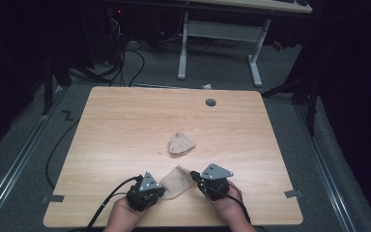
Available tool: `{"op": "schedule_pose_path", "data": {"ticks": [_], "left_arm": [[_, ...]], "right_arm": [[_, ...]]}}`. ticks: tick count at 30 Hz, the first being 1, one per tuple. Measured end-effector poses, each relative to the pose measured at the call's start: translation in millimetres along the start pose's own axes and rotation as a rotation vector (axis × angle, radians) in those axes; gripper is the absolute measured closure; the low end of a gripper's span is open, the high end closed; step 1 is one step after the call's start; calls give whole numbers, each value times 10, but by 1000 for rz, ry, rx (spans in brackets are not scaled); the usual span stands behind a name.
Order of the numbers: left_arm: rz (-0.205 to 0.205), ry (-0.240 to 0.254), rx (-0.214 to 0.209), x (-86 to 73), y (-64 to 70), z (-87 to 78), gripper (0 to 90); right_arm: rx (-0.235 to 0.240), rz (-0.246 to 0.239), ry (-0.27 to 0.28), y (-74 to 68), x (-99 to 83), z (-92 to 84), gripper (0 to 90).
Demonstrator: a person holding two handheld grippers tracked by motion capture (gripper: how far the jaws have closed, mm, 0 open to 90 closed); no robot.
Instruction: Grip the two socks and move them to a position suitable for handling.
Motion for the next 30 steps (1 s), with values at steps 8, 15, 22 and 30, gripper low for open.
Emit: {"op": "schedule_pose_path", "data": {"ticks": [8, 15, 22, 30], "left_arm": [[-15, 0, 47, -7, -132, -40, 861], [-24, 5, 81, -14, -221, -62, 857], [-30, 11, 96, -17, -258, -63, 851], [-30, 12, 102, -14, -262, -69, 831]], "right_arm": [[-23, 54, -17, 119, -61, 20, 881], [-42, 98, -63, 222, -157, 67, 880], [-56, 113, -119, 258, -240, 137, 871], [-78, 106, -120, 267, -246, 138, 781]]}}
Point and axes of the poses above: each handheld gripper's, and its own axes: z roughly forward along the jaws, x roughly out of its top, y roughly to its right, the point moved 1 cm from there along z, roughly forward along the jaws, and after that the axes turned 15 degrees about y, right-handed, at the moved point
